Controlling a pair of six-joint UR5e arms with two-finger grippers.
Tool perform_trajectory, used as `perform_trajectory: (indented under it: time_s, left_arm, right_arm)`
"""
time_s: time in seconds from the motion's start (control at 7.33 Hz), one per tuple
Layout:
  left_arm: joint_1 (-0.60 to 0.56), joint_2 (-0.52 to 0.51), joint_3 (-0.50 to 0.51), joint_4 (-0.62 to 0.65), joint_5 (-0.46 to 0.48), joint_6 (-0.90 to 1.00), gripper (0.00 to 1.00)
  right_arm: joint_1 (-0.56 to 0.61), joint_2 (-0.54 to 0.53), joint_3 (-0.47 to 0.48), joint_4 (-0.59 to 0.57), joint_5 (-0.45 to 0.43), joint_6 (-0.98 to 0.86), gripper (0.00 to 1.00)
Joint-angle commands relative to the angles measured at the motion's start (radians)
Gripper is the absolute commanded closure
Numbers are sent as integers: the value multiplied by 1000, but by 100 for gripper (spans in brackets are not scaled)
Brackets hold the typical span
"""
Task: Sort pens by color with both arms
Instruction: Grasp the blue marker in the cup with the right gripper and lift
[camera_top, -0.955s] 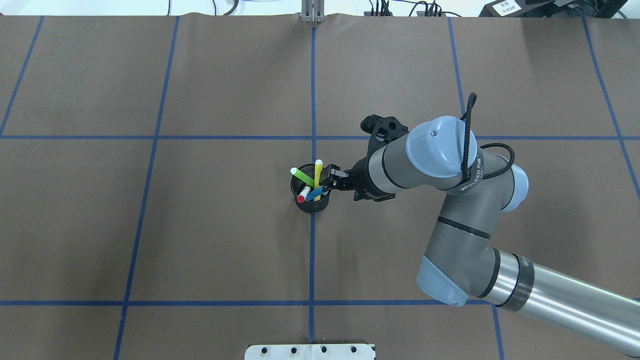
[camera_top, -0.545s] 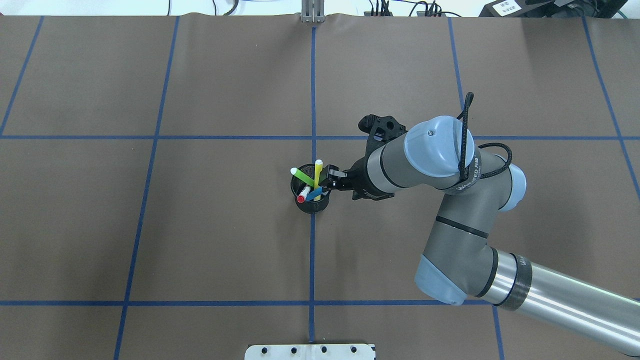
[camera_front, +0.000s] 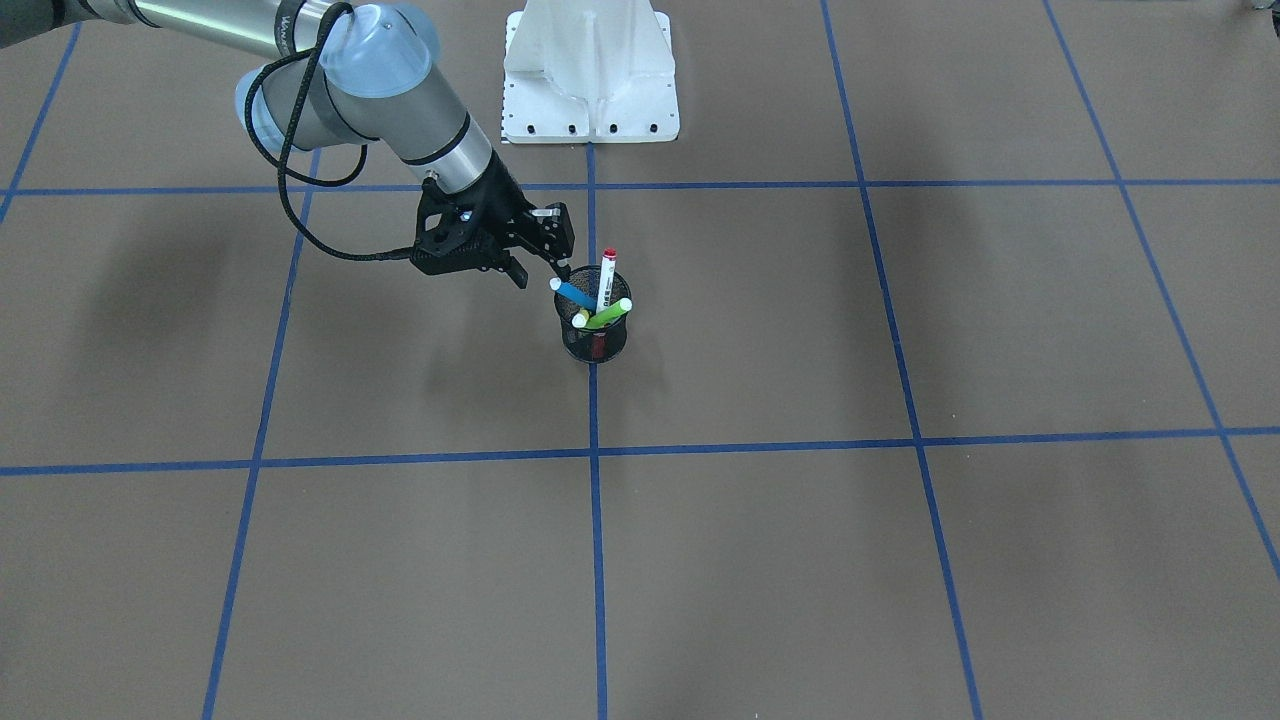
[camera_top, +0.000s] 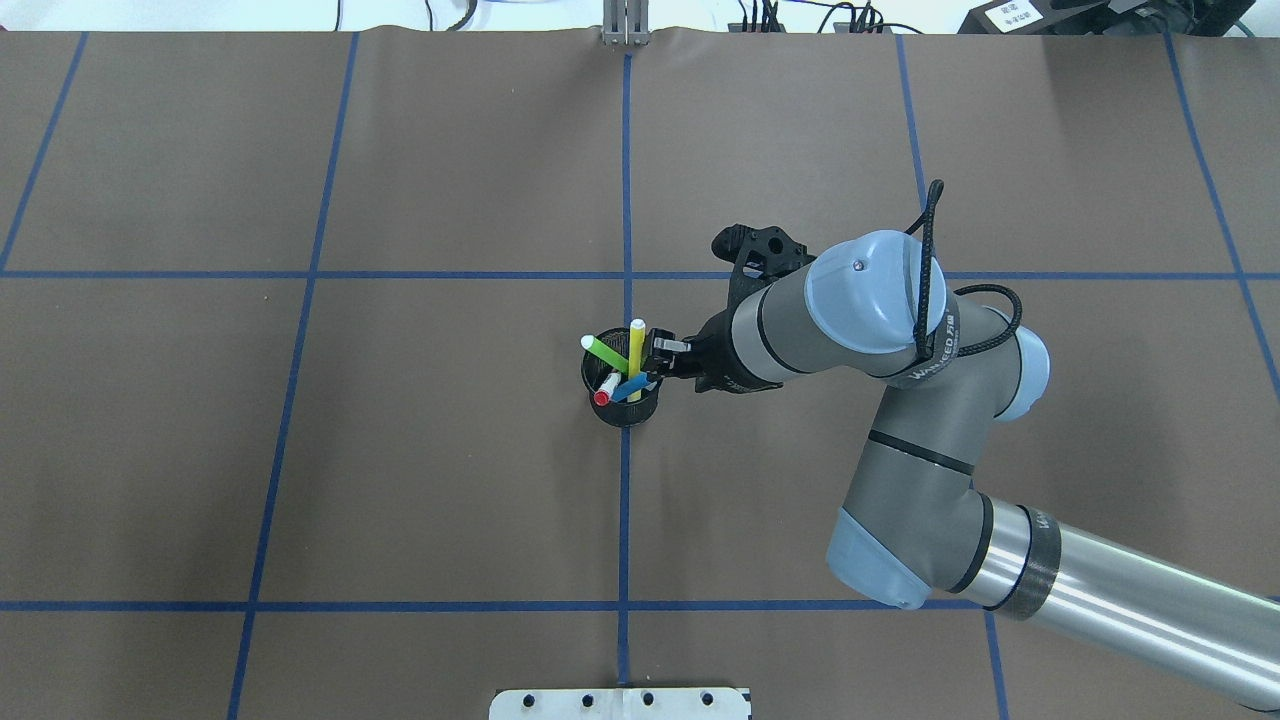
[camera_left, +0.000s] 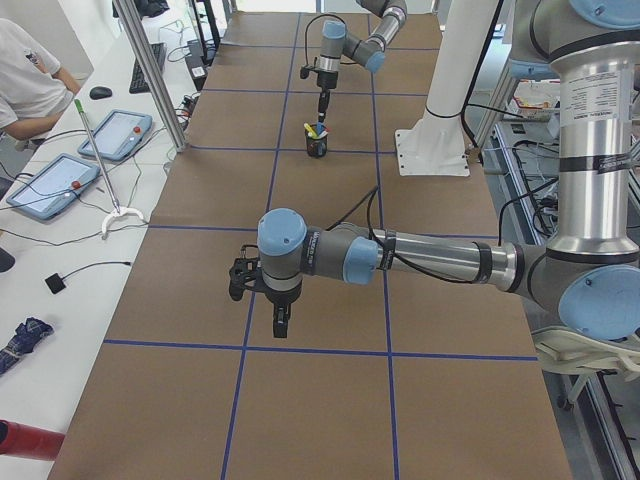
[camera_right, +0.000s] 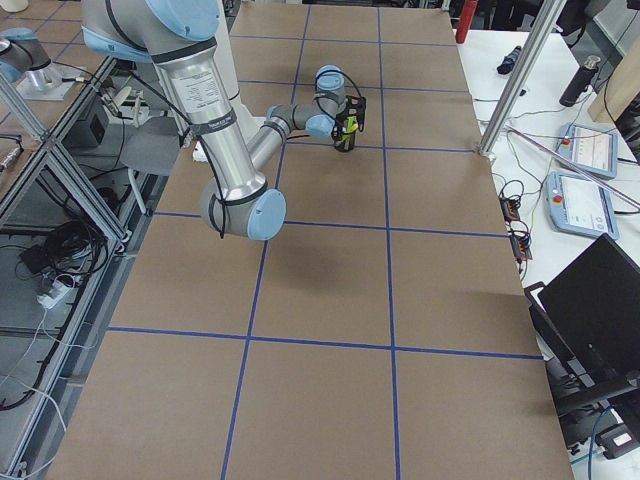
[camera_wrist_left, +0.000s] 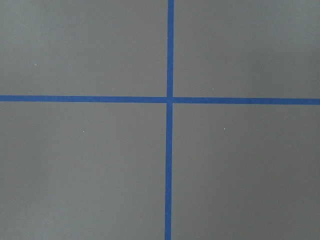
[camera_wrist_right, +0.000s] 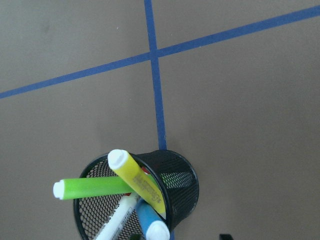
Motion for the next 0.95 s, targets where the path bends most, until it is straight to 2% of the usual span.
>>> perform_trajectory:
  time_s: [0.0,0.14,0.27,0.41,0.55,0.82]
  left_arm:
    - [0,0,-1,-1,0,0,0]
    - [0,0,0,-1,0,-1,0]
    - [0,0,-1,-2,0,-1,0]
    - [0,0,-1,-2,0,-1,0]
    - [0,2,-3,-2,0,-1,0]
    - [0,3,-4,-2,0,-1,0]
  right_arm:
    - [0,56,-50,-2,-3,-9,38]
    - [0,50,-55,0,0,-9,38]
    - [0,52,-53,0,3,-9,47]
    - [2,50,-53,2,2,-9,77]
    - [6,52,-52,21,6,-31,100]
    - [12,49,-50,35,11,-35,100]
